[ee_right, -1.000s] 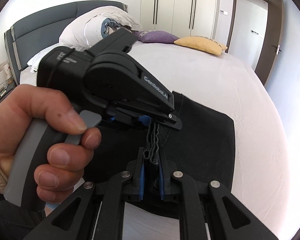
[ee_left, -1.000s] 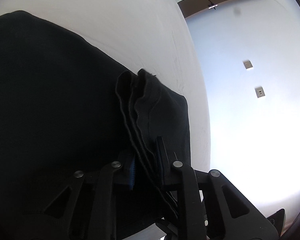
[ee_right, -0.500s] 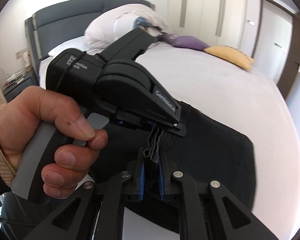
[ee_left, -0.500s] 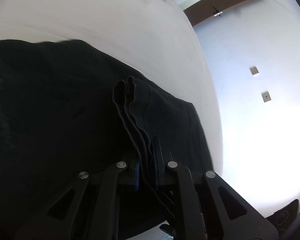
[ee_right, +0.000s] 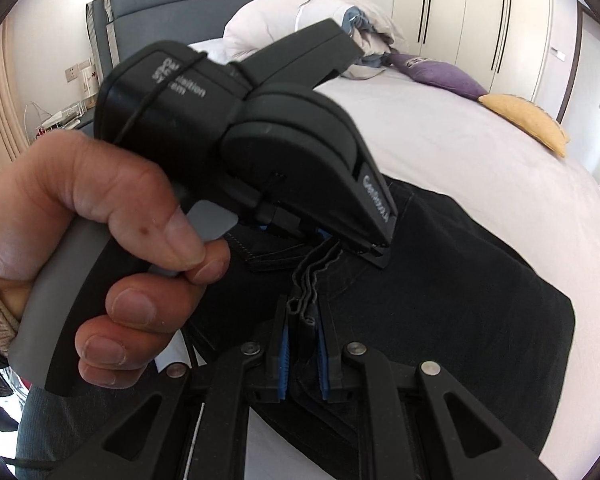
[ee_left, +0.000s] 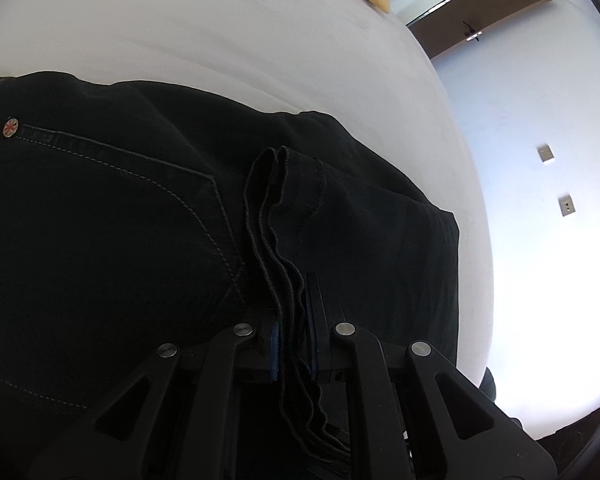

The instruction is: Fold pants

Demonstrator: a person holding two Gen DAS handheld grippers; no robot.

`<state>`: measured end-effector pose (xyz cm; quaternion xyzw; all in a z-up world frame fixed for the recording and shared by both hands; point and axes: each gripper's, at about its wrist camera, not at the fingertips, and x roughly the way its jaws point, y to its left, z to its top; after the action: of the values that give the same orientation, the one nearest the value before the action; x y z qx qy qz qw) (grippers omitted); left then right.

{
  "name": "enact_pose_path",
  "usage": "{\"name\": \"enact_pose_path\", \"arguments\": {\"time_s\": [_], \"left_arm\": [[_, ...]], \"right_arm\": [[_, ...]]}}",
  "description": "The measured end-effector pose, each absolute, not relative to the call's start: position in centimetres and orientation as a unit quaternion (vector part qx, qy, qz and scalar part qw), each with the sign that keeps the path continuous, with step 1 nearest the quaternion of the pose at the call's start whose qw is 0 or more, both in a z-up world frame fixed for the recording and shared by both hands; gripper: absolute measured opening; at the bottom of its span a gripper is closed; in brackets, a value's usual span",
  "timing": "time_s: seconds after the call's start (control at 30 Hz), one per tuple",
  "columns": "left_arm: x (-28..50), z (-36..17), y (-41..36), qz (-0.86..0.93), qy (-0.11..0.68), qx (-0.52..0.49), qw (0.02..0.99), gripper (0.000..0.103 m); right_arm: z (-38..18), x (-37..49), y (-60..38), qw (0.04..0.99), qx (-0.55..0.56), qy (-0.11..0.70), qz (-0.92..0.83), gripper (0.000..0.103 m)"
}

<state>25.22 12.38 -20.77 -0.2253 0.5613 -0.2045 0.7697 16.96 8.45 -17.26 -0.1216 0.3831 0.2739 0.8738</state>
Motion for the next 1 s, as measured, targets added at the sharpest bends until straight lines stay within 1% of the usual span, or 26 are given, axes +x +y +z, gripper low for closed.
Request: {"name": "enact_pose_path", "arguments": {"time_s": [0.07,0.2,0.23,0.27,0.3,0.33,0.37,0.43,0.53,0.6,0.67,0.77,0.9,1.0], "left_arm": [[26.2,-20.8,12.3,-0.203,0.561,-0.222,0.771,0.009],[25.9,-20.7,12.8,-0.202,0.561,-0.223,0.771,0.009],[26.0,-20.9,13.0,-0.201,0.561,-0.226,0.770,0.009],[26.1,-21.5,14.7,-0.201,0.561,-0.233,0.768,0.009],[26.1,-21.7,15.0,-0.202,0.561,-0.243,0.765,0.009],[26.7,-22.1,15.0,-0.202,0.560,-0.250,0.764,0.009],[26.6,-22.0,15.4,-0.201,0.557,-0.255,0.764,0.010],[26.3,-21.5,16.2,-0.196,0.551,-0.251,0.771,0.012],[25.4,-19.7,18.2,-0.153,0.536,-0.216,0.801,0.012],[24.8,-18.3,18.9,-0.143,0.521,-0.206,0.816,0.012],[24.1,-17.0,18.4,-0.145,0.506,-0.188,0.829,0.012],[22.7,-16.0,15.7,-0.173,0.493,-0.157,0.838,0.012],[21.6,-18.4,12.1,-0.192,0.524,-0.106,0.823,0.012],[20.8,-20.9,11.8,-0.188,0.545,-0.103,0.810,0.012]], "right_arm": [[-17.7,17.0,8.7,0.872,-0.121,0.388,0.274,0.013],[-18.1,17.8,9.3,0.869,-0.118,0.395,0.274,0.013],[-18.3,18.0,9.3,0.867,-0.117,0.398,0.276,0.016],[-18.6,18.2,9.5,0.862,-0.113,0.405,0.281,0.020],[-18.9,18.4,9.7,0.858,-0.107,0.414,0.286,0.022],[-19.4,18.6,9.8,0.852,-0.096,0.425,0.291,0.029],[-19.5,18.6,9.4,0.846,-0.082,0.432,0.302,0.041],[-19.2,18.1,7.9,0.833,-0.044,0.439,0.333,0.055],[-18.2,16.4,4.6,0.824,0.010,0.436,0.361,0.055],[-17.8,15.7,0.9,0.809,0.083,0.440,0.382,0.055],[-17.7,15.5,-2.8,0.800,0.143,0.440,0.382,0.055],[-17.6,17.2,-8.6,0.791,0.237,0.429,0.366,0.055],[-18.2,21.2,-16.3,0.775,0.338,0.412,0.339,0.055],[-19.1,24.2,-19.3,0.767,0.362,0.414,0.331,0.055]]}}
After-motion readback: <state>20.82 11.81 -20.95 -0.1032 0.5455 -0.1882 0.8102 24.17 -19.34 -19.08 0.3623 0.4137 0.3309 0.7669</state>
